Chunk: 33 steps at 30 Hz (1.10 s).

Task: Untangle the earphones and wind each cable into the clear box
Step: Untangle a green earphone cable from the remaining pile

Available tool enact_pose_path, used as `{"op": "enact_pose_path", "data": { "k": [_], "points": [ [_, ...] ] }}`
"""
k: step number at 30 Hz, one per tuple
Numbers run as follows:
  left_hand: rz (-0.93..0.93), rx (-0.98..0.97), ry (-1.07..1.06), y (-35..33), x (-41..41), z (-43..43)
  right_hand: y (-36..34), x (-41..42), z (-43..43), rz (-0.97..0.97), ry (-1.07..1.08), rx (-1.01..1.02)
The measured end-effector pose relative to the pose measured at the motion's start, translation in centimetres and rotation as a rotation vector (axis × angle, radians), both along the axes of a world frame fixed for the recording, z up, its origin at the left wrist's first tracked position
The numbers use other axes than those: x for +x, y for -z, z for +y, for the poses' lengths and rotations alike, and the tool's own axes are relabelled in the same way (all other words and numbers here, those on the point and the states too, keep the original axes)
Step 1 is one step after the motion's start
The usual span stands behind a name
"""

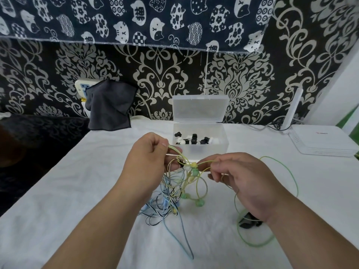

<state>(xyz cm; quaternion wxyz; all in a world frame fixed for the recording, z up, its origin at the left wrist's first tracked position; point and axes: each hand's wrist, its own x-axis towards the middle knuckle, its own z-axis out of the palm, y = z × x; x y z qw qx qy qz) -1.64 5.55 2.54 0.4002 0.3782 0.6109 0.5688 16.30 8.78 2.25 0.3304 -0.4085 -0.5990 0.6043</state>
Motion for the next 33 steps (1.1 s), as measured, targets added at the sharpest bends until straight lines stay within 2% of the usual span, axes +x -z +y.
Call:
{"op": "enact_pose_path", "data": {
  "k": [7,12,20,24,33],
  "points": [
    [0.206,-0.04,0.033,0.4,0.2,0.1,-0.6,0.1,0.2,0.302,0.065,-0.181],
    [0.192,-0.062,0.112,0.4,0.4,0.0,-0.5,0.2,0.4,0.388,0.11,-0.19],
    [0.112,-0.121,0.206,0.7,0.6,-0.2,-0.4,0.1,0.5,0.422,0.097,-0.202],
    [0.225,-0.139,0.252,1.0,0.8,-0.2,-0.5,0.2,0.4,0.412,0.087,-0.202],
    [0.391,-0.166,0.215,1.2,0.8,-0.1,-0.2,0.1,0.2,0.22,0.055,-0.177]
  ]
}}
